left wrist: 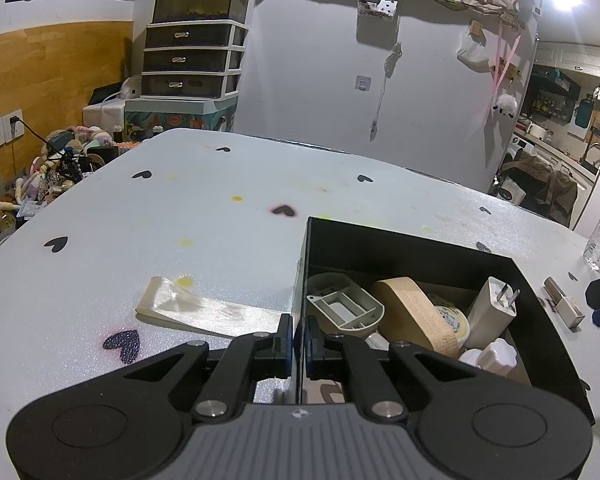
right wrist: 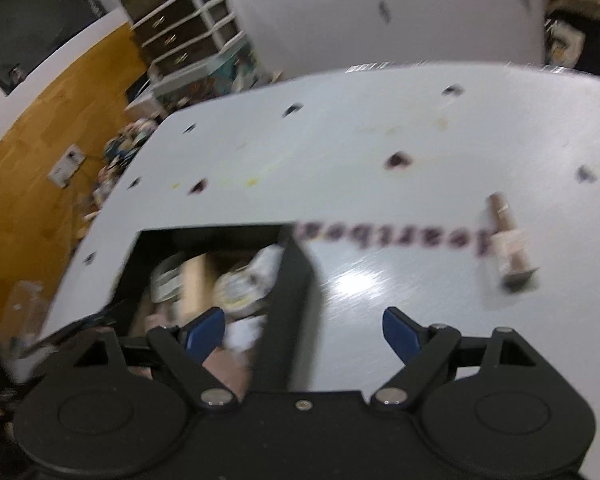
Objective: Organize rigid objects
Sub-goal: 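Grasp the nail polish bottle with the right tool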
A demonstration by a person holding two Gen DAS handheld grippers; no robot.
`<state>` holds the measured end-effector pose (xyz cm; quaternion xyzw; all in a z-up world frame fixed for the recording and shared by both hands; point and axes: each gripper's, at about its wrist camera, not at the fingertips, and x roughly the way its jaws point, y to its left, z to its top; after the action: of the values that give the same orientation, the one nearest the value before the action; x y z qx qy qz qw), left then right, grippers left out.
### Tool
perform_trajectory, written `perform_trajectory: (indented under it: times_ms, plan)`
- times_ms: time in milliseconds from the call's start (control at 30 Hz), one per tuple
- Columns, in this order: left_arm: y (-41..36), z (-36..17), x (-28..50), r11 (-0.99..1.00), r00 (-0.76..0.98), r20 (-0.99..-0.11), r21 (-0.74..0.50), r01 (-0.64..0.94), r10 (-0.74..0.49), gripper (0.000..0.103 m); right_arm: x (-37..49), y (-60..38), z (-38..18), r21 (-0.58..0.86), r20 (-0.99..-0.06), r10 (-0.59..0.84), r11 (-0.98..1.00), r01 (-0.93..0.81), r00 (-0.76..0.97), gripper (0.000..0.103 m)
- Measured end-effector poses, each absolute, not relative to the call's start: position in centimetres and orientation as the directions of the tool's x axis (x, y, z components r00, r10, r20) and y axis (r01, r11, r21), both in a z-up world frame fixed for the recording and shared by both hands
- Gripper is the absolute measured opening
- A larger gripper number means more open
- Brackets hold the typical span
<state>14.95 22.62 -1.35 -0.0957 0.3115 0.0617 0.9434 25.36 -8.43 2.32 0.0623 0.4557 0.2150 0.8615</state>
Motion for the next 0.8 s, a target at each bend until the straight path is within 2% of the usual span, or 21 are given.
perform_trajectory:
  times_ms: [233, 367, 467, 633, 733, 800]
  plan:
    - [22.7, -1.3, 14.9, 0.974, 0.799, -0.599, -0.142, -0.176, 0.057, 0.006, 27.3, -12.8, -0.1, 0.218, -0.697, 0.318, 0.948, -0.233, 0.642, 0.088]
    - [22.7, -1.3, 14.9, 0.974, 0.798, -0.599, -0.141, -0.176, 0.057, 0.006, 28.6, -14.2, -1.5, 0.098, -0.655, 0.252, 0.963, -0.250, 0.713, 0.087]
    - [22.7, -1.3, 15.0, 0.974, 0.799, -0.599, -0.140, -0.175, 0.058, 0.006, 30.3, -15.0, -2.7, 0.056, -0.668, 0.225, 0.966, -0.253, 0.709, 0.078]
    - [22.9, -1.2, 15.0, 0.974, 0.799, -0.598, -0.139, -0.177, 0.060, 0.006, 32.3, -15.7, -4.2, 0.088, -0.699, 0.231, 0.967, -0.240, 0.677, 0.055]
    - [22.9, -1.1, 15.0, 0.975, 0.799, -0.599, -0.137, -0.177, 0.061, 0.006, 32.6, -15.7, -4.8, 0.091, -0.707, 0.225, 0.969, -0.229, 0.670, 0.046]
    - [23.1, -0.9, 15.0, 0.975, 0.799, -0.599, -0.135, -0.177, 0.062, 0.006, 32.4, -15.8, -5.0, 0.096, -0.708, 0.227, 0.969, -0.228, 0.668, 0.044]
